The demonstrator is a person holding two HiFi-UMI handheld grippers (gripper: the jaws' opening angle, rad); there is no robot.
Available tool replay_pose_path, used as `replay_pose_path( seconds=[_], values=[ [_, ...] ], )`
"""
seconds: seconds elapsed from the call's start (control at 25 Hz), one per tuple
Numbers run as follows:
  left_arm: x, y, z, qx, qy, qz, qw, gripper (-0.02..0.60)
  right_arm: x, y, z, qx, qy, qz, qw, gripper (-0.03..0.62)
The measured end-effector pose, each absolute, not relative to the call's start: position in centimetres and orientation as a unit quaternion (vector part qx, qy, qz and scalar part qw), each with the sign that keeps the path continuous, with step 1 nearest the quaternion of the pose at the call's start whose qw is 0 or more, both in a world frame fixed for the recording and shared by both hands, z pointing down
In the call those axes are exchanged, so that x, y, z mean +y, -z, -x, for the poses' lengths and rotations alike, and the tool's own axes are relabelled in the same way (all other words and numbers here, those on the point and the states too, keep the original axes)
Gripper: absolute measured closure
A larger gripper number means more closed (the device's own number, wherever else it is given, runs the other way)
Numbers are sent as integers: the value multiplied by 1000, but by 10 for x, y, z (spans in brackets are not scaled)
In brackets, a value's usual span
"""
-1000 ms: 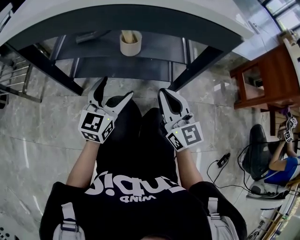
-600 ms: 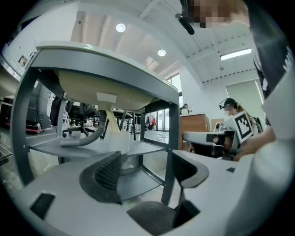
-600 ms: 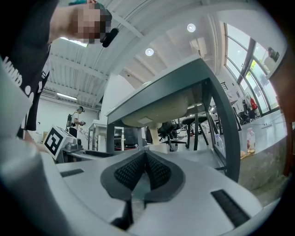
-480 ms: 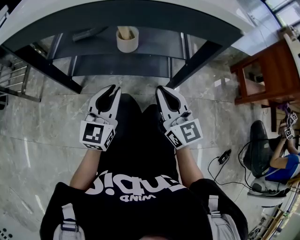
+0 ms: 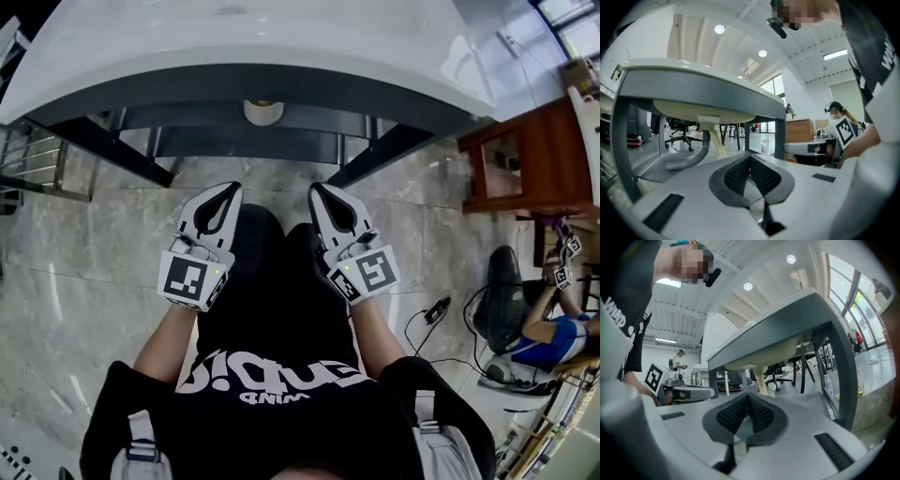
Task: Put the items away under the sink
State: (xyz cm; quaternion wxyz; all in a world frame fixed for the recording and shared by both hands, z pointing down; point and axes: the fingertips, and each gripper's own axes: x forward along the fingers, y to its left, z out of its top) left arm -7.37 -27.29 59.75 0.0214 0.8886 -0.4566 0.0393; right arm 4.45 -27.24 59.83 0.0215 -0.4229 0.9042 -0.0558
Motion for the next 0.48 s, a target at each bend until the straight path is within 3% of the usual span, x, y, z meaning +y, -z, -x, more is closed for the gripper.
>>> replay_pose_path(
  seconds=[0.48],
  values=[
    [-241,-337,99,-445,-64,-891,69,561,-242,-334,-5,911,104,399,-5,576]
  ],
)
